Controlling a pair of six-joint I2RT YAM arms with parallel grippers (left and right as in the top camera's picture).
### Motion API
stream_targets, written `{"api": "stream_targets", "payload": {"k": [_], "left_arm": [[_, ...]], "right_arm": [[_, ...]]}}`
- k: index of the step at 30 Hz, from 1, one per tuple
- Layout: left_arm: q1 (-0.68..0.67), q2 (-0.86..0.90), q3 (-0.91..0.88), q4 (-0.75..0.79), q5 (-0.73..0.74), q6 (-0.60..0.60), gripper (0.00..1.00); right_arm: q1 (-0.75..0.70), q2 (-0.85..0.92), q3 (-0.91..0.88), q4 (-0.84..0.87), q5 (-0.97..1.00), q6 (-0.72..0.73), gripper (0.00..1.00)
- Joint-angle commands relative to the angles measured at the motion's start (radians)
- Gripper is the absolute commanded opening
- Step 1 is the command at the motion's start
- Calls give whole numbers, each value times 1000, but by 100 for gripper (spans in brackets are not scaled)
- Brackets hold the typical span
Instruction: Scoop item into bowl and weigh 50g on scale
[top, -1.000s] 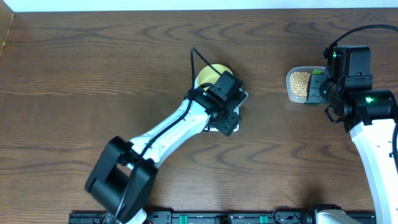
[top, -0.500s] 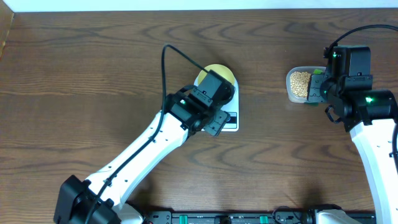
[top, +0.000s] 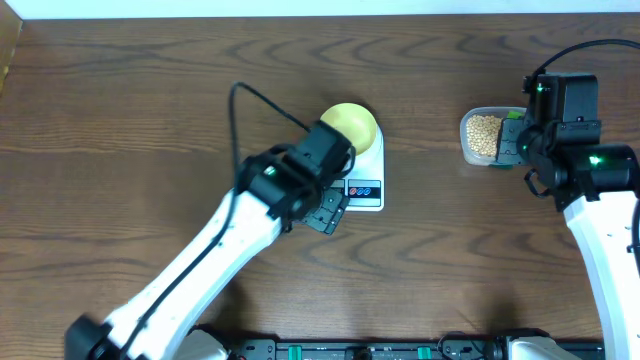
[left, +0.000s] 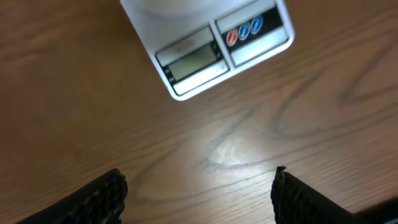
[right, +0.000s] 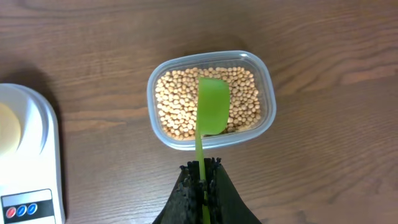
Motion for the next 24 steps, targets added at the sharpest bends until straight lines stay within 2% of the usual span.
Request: {"api": "stream_targets", "payload": {"k": [1,10,24], "left_arm": [[3,-120,-4,-6,-13,-48,98],[3,-269,-4,3,-13,-47,98],[3,-267,-4,2,-13,-47,98]], "right_arm": [[-19,-3,16,2,13,-8,1],[-24,-3,16,28,13,-8,1],[-37,-3,16,45,-7,0,1]]}}
